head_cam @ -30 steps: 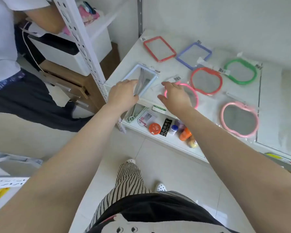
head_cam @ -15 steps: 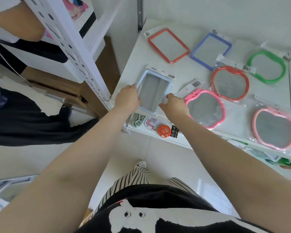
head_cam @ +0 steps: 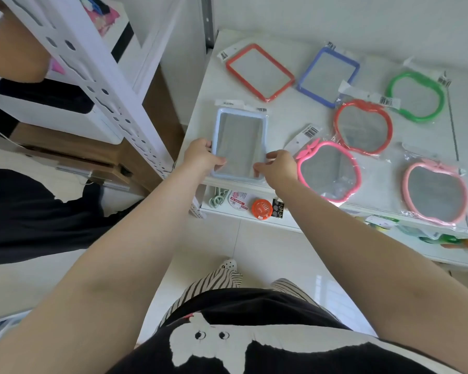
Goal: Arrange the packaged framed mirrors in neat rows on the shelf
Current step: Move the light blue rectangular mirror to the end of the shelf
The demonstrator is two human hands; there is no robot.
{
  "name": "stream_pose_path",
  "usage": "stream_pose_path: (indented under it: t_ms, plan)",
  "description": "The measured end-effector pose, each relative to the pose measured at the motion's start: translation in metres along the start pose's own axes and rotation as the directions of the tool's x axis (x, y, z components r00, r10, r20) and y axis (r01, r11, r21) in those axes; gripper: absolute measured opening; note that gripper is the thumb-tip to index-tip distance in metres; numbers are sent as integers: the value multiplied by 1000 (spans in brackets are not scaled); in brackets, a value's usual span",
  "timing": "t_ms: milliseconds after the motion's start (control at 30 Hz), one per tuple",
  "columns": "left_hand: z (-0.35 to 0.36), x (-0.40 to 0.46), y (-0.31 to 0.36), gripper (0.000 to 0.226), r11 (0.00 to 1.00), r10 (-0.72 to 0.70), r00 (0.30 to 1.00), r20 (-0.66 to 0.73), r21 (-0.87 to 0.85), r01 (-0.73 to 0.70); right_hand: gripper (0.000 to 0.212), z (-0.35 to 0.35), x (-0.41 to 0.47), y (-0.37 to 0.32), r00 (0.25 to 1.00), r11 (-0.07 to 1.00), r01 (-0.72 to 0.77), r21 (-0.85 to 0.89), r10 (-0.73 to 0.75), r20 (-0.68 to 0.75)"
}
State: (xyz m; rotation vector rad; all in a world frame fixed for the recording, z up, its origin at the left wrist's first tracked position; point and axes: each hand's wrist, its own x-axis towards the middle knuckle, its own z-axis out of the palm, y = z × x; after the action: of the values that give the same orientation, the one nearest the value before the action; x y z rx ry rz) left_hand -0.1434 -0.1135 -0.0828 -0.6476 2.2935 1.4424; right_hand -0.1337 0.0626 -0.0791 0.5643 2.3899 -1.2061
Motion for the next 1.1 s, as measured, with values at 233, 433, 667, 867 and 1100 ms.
stream_pose_path:
  t_ms: [233, 433, 667, 867, 1100]
  plan:
    - [12, -21, 28, 29, 909, -58, 985, 162, -400, 119, 36, -31, -10, 7, 990, 972, 49, 229, -17, -138]
    - [49, -30, 56, 24, 913, -10, 979, 206, -398, 93, 16, -67, -21, 25, 979, 962, 6, 275, 50, -196]
    - [90, -71, 98, 20, 912, 116, 951, 285, -409, 11, 38, -122, -44, 52, 954, 879, 19, 477, 127, -272]
    - [151, -130, 130, 49, 937, 187, 873, 450, -349, -21, 31, -194, -83, 116, 930, 807, 74, 585, 155, -333]
    - [296, -224, 139, 60, 936, 194, 887, 419, -351, -39, 17, -291, -148, 238, 897, 710, 124, 693, 218, -384]
